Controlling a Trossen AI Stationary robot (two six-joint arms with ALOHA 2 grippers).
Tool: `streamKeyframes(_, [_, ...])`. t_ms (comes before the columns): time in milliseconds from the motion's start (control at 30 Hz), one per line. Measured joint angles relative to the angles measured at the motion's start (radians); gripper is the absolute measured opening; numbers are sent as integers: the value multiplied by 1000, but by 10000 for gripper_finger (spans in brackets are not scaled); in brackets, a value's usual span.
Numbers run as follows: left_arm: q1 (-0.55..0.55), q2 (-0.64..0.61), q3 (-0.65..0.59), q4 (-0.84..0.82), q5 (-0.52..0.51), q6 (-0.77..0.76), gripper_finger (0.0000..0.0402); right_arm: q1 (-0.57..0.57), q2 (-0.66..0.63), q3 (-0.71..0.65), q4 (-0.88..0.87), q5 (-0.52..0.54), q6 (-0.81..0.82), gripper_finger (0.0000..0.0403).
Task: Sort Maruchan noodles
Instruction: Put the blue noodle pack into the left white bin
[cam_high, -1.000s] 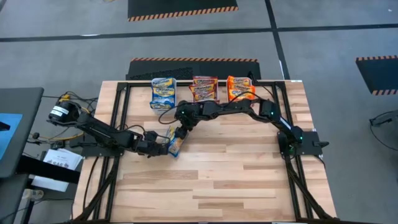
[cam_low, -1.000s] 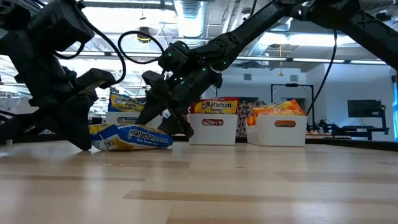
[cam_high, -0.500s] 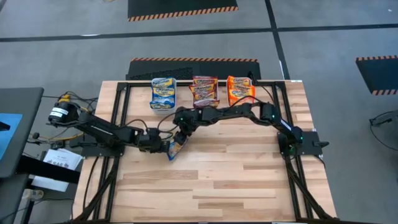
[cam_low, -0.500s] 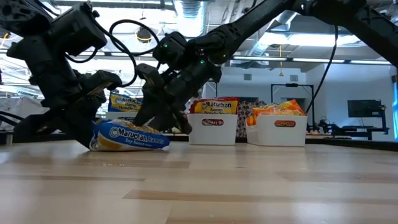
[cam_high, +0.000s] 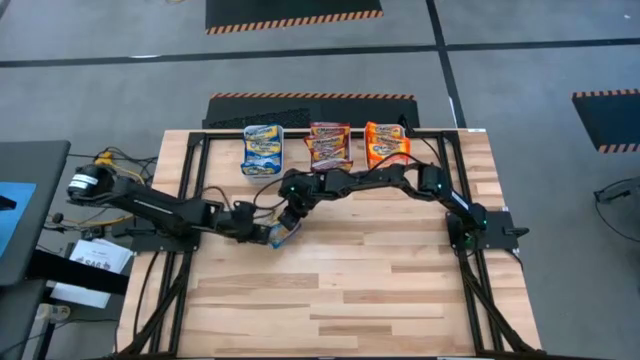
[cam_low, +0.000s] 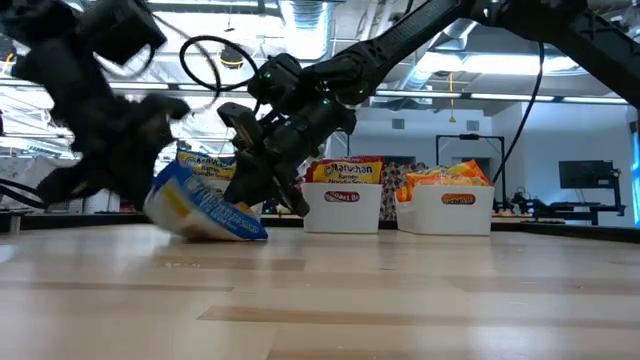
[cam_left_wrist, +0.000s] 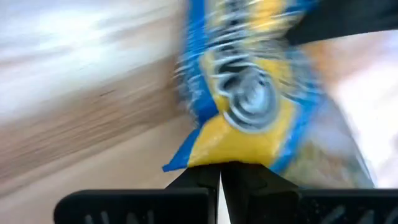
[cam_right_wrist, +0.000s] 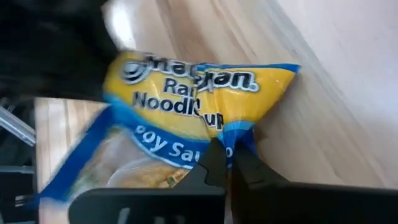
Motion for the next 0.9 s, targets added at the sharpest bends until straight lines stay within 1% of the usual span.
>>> streamKeyframes(200, [-15, -231, 6, -41, 4, 42, 0, -2, -25, -4, -30, 0, -4, 6])
streamKeyframes(367, [-16, -430, 10, -136, -6, 63, 0, -10, -57, -5, -31, 18, -4, 6])
streamKeyframes(500, [-16, -559, 10, -214, -31, 86, 0, -12, -78, -3, -15, 40, -3, 6])
streamKeyframes(567, [-16, -610, 10, -224, -47, 89, 0, -11, -98, -6, -32, 38, -1, 6])
streamKeyframes(633, [-16, -663, 9, -258, -54, 100, 0, -9, -105, 0, 12, 37, 0, 6])
streamKeyframes(700, [-17, -702, 10, -252, -58, 117, 0, -8, -130, 5, -14, 37, 4, 6])
streamKeyframes(800, [-17, -759, 10, -266, -64, 139, 0, -1, -137, 49, 18, 72, 4, 6])
streamKeyframes(900, [-17, -802, 10, -277, -72, 165, 0, -7, -137, 117, 0, 100, -1, 6])
